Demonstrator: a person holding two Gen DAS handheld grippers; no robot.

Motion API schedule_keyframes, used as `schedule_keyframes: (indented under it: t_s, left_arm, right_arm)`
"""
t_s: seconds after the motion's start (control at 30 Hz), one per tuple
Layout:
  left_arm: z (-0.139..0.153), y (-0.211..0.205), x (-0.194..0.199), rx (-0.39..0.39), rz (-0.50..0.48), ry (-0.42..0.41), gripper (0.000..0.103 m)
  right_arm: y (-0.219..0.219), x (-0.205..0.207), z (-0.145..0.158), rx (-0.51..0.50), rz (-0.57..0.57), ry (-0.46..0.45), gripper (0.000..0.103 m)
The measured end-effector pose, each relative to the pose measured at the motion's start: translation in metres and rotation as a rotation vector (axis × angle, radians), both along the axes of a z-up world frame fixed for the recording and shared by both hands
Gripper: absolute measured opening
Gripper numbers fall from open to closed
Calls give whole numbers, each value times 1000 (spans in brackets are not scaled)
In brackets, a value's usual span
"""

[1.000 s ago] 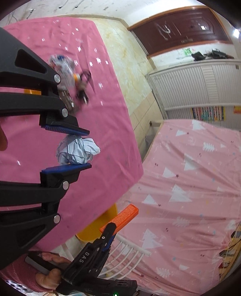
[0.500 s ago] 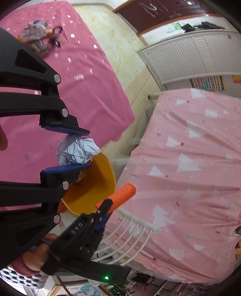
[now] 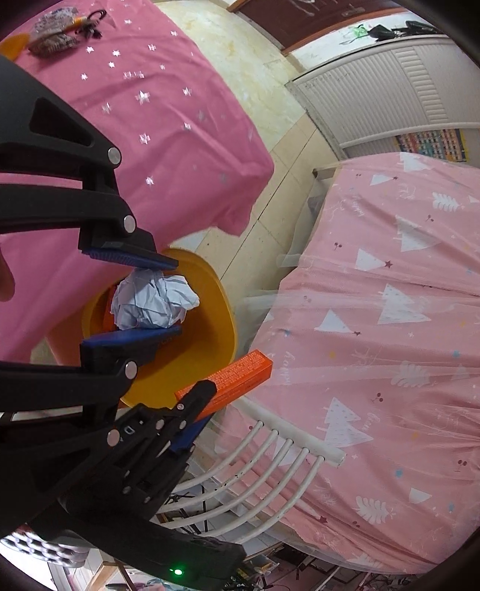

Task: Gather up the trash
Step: 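Carry the foam block and paper to the yellow bin and open both tools, then move both tools back over the items on the table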

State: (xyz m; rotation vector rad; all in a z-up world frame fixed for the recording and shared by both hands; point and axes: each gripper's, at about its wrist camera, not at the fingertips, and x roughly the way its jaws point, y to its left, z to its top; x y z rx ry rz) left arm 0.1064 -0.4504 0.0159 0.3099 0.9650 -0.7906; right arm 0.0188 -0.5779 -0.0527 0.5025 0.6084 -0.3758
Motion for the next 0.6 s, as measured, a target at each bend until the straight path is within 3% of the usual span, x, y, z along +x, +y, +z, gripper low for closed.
schedule_keyframes:
  t_s: [0.2,0.27,0.3,0.33,0.37,0.43,0.6]
  left_arm:
    - [-5,-20,3,-17,-2,8,24]
    - [-5,-23,6,-30,5,19,29]
    - [-4,-25,8,-38,6,28,37]
    - [-4,-26,9,-42,7,36,51]
    - [-4,-26,10,-48,10,41,56]
    - [-2,-24,11,-53,25,30,60]
    - [-1,-15,12,-41,46,26,60]
  right_arm:
    - [-9,2,-12,10,-34,18,22]
    - [-12,3,-16,19,-42,23,22]
    - [-12,5,-18,18,-44,27,23]
    - [-13,7,-20,17,-48,34,25]
    - [-13,8,-21,20,-50,39,38]
    - [-14,8,-22,23,-51,39,50]
    - [-8,7,-17,17,-41,19,50]
